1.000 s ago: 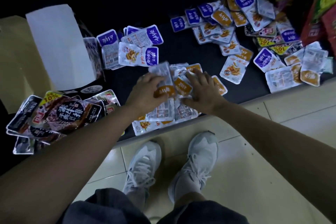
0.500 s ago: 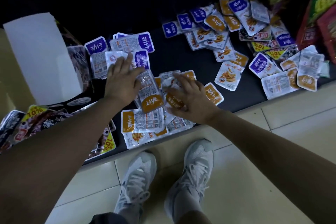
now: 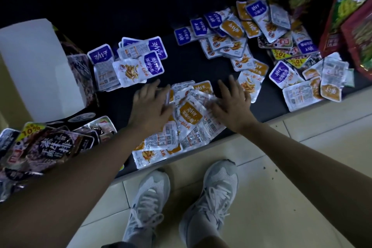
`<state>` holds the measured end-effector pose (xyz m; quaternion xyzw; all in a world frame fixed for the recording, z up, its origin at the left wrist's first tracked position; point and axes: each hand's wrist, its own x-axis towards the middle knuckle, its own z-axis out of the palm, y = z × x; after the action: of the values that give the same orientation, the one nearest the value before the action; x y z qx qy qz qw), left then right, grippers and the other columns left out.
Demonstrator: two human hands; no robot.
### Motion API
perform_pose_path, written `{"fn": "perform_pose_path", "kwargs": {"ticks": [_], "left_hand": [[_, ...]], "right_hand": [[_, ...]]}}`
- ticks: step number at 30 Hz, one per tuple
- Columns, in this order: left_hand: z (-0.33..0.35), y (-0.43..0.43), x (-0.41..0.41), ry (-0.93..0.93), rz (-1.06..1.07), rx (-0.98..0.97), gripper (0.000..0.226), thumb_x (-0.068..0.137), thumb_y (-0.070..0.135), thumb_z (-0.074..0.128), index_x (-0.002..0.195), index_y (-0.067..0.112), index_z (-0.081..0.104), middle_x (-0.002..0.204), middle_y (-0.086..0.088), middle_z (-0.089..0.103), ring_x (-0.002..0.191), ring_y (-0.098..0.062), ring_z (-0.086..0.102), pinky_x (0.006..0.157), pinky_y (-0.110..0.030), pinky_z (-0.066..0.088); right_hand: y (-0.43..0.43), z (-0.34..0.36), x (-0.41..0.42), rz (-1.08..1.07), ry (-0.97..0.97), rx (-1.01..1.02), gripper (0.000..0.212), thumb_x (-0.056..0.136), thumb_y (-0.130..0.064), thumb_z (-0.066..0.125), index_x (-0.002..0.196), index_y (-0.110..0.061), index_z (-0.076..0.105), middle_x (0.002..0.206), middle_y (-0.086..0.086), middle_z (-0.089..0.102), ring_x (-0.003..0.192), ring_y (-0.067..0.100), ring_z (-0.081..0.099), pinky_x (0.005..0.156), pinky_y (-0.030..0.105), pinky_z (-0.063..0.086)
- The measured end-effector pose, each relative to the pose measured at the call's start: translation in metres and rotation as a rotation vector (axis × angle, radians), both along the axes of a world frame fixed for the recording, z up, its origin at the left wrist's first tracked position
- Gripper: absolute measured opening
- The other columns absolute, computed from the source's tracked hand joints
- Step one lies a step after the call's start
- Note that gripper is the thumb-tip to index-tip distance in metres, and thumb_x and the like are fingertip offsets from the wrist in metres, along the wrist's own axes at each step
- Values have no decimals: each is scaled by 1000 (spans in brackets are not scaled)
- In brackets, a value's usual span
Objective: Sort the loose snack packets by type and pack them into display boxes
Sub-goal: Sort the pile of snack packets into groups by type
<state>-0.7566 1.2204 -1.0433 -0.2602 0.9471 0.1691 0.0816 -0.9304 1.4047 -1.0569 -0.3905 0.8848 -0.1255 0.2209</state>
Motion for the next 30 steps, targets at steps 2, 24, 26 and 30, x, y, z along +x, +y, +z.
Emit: {"fn": "perform_pose_path", "kwargs": {"ticks": [2,24,26,30], "left_hand": [[1,11,-3,37,4,40,71,88,59,21,138,18,49,143,-11,40,134,-32,32,107,-46,25],[1,21,-154,10,-185,16,50,101,34,40,148,21,33,162,-2,2,149,-22,-6,116,-43,9],[-4,21,-154,-15,-229,23,51,101,34,38,149,18,31,162,-1,7,149,-21,-3,117,-40,8],[-11,15,-137,115,-259,39,42,99,28,44,139,16,47,150,-1,39,144,-22,22,113,-36,15]], "right_hand": [[4,3,7,48,-51,27,96,74,-75,11,154,-22,16,162,8,2,149,25,-2,116,50,2],[5,2,-66,-77,59,-220,54,94,-43,43,140,-14,43,155,12,28,142,30,25,106,45,29],[1,-6,-70,-55,40,-124,60,97,-44,44,148,-16,32,159,8,20,147,26,17,112,42,19],[13,-9,-52,29,152,-176,56,90,-49,34,134,-17,50,127,6,56,113,30,51,94,40,31]]}}
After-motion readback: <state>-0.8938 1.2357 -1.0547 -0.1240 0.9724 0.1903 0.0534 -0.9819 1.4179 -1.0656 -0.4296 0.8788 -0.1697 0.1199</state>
